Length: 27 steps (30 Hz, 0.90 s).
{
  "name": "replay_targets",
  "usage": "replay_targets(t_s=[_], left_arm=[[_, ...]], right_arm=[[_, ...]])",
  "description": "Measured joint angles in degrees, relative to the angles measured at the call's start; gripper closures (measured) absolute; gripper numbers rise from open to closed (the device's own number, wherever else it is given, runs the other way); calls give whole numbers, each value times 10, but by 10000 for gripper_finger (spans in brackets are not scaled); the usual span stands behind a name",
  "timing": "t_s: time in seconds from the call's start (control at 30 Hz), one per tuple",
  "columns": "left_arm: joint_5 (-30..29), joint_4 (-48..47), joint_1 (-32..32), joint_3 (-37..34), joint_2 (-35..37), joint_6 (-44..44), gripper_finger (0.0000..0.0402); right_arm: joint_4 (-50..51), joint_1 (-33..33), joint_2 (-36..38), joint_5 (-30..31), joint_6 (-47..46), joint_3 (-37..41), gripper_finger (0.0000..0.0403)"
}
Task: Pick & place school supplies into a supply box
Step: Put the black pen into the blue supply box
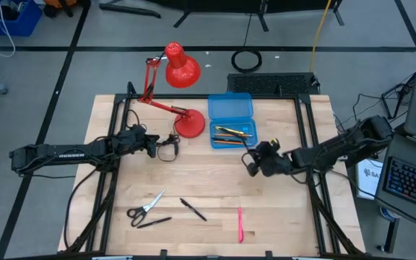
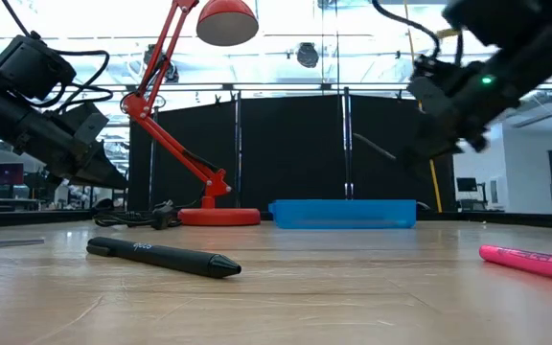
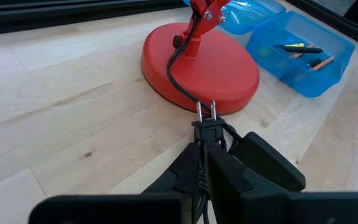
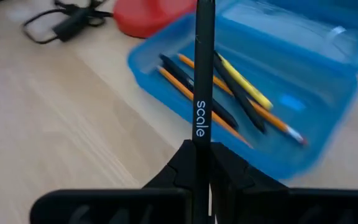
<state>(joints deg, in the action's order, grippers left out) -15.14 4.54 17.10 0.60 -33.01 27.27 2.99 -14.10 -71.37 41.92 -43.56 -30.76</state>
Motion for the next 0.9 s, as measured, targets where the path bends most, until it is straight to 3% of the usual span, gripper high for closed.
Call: replay_targets(t_s=[0.3,0.9], left_arm=[[0,-1,0,0,0,-4,371],[0,-1,0,0,0,-5,371]], right_arm=[[-126,113,0,-85,191,0,391],[-162,237,0,-209,440,-3,391]])
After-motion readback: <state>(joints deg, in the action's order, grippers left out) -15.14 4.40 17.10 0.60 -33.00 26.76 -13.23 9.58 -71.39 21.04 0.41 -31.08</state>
